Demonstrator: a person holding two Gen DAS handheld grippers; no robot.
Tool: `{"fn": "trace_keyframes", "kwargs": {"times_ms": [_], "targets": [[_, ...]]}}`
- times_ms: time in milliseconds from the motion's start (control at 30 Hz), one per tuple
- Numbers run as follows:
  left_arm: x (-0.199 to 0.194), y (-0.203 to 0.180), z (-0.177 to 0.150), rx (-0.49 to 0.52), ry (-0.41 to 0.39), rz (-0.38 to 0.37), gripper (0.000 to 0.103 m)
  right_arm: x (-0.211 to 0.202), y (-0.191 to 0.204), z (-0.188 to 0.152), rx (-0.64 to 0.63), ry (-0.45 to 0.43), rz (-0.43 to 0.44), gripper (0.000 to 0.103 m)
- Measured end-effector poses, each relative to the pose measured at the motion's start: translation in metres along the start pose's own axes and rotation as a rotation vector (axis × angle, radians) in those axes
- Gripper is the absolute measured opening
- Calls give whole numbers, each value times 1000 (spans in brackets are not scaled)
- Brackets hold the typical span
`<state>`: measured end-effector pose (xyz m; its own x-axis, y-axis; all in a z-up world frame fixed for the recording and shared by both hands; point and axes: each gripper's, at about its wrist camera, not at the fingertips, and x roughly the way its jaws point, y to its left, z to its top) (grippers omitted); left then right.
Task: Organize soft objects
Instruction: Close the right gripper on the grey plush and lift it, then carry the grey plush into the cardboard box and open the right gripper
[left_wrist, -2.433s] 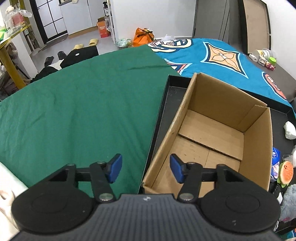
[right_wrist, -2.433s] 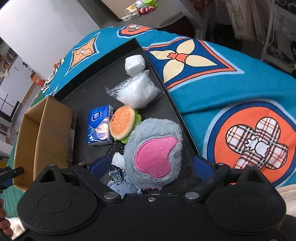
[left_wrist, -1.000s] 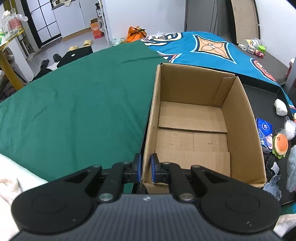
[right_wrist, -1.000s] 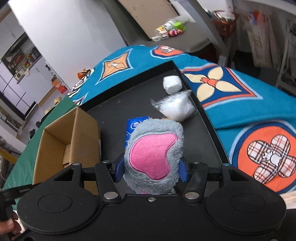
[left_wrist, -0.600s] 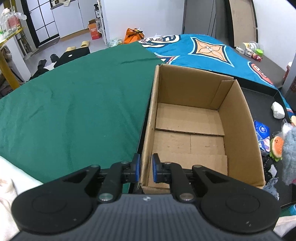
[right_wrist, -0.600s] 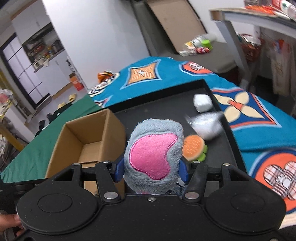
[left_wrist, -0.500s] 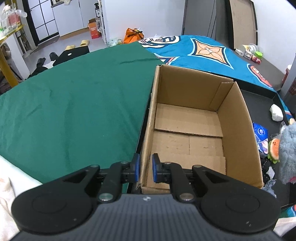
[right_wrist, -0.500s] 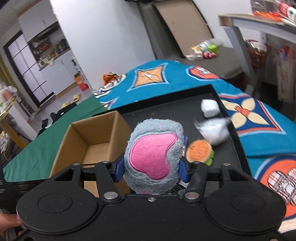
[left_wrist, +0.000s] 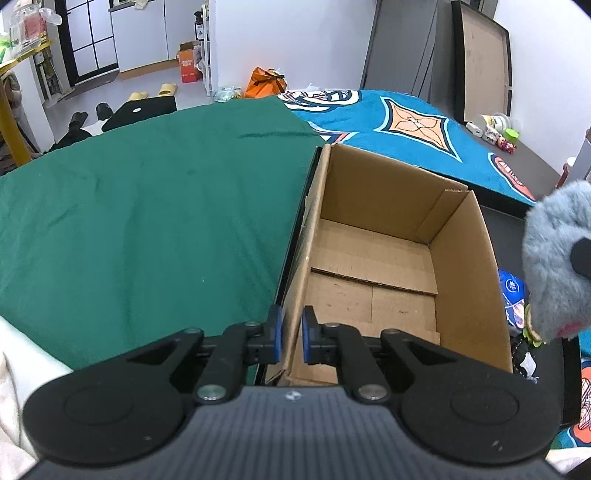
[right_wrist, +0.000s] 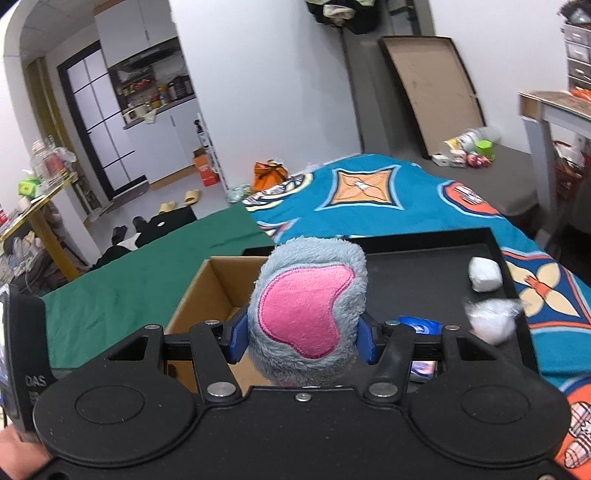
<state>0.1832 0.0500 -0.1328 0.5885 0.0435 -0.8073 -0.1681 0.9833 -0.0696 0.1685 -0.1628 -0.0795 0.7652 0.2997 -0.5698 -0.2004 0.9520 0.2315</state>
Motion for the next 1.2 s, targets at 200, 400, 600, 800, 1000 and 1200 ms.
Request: {"fn": "trace_keyframes", "kwargs": {"times_ms": [200, 400, 600, 800, 1000, 1200], "targets": [[1, 2, -1, -6, -4, -9, 10, 12, 24, 3, -41, 15, 17, 55], [4, 11, 2, -46, 9, -36, 10, 28, 43, -1, -60, 63, 24, 55], [5, 17, 3, -82, 12, -70, 11, 41, 57, 4, -17, 106, 69, 56], [8, 28, 3, -136, 22, -100, 11, 47, 76, 13, -46, 90, 92, 75], [7, 29, 4, -142, 22, -107, 11, 42, 66, 11, -26, 100, 75, 80], [4, 19, 4, -98, 19, -72, 13, 31, 45, 2, -1, 113, 27, 80]]}}
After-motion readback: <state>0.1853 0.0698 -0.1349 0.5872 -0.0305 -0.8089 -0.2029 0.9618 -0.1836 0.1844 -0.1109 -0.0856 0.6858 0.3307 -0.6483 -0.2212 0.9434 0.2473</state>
